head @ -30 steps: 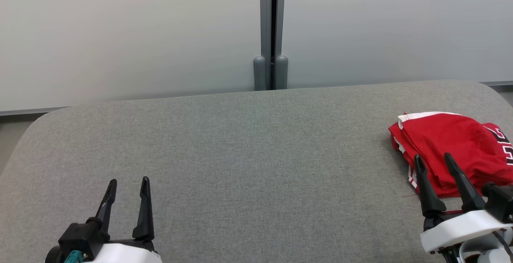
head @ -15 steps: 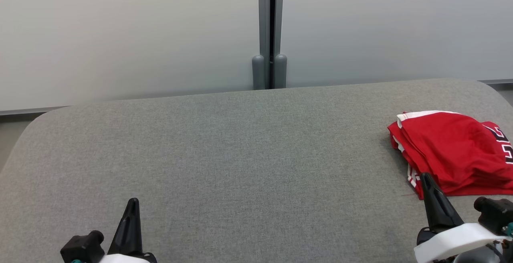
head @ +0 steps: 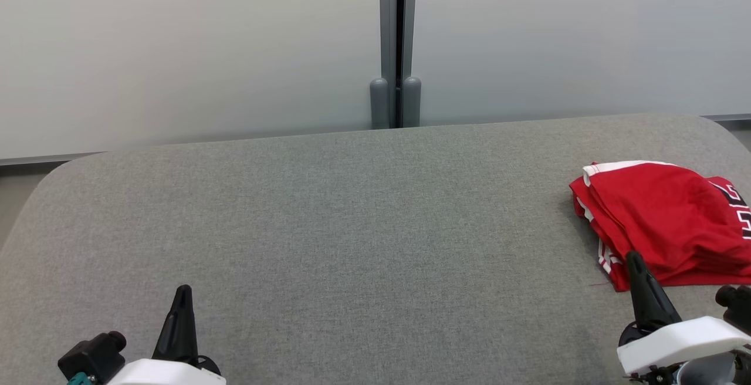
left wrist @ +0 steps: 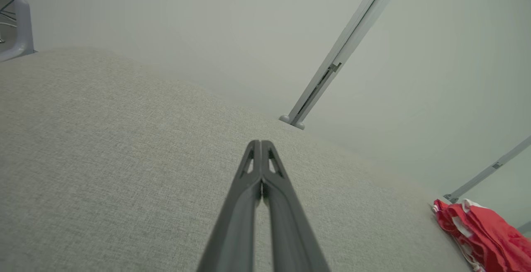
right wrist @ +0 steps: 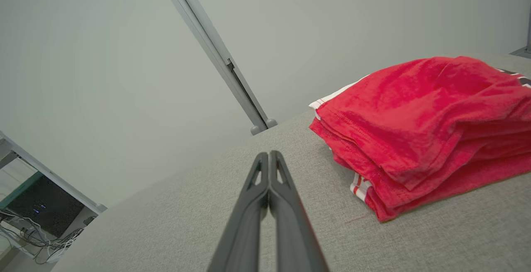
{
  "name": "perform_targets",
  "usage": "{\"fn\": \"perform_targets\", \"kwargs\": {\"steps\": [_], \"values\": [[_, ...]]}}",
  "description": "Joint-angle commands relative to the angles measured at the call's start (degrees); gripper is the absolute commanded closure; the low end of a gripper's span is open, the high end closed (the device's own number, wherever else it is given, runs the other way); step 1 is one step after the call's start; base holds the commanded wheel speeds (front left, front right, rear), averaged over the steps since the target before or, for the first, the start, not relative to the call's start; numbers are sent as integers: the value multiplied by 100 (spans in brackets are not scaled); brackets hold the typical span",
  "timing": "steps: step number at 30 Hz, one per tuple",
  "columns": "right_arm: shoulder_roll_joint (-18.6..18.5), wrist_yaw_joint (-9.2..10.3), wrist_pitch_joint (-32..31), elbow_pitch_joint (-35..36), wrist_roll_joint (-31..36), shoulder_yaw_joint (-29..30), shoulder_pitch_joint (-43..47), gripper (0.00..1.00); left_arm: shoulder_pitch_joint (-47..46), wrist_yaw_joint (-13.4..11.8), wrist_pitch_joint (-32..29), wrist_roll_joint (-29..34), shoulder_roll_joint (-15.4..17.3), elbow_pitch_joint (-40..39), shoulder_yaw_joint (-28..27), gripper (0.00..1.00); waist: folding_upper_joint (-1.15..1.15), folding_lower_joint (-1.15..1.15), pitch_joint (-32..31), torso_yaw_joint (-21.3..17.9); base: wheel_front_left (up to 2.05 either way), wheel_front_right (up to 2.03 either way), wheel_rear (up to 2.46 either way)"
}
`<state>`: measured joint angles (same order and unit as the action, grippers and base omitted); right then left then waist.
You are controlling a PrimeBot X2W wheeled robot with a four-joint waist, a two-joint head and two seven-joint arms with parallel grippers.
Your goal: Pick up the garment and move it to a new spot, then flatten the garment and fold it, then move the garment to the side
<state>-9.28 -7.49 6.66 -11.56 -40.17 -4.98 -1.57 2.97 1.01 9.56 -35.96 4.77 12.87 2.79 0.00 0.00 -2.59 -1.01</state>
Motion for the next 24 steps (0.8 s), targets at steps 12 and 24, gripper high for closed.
{"fn": "perform_targets", "kwargs": {"steps": [12,24], "values": [[80,0,-256,21,-1011,256,-230,100,-351,151,-293,-1083,-9,-48,-209,100,0,0,33,12,0,0,0],[171,0,-436,-23,-1717,410,-275,100,-461,237,-515,-1846,-38,-23,-333,100,0,0,61,23,0,0,0]]}}
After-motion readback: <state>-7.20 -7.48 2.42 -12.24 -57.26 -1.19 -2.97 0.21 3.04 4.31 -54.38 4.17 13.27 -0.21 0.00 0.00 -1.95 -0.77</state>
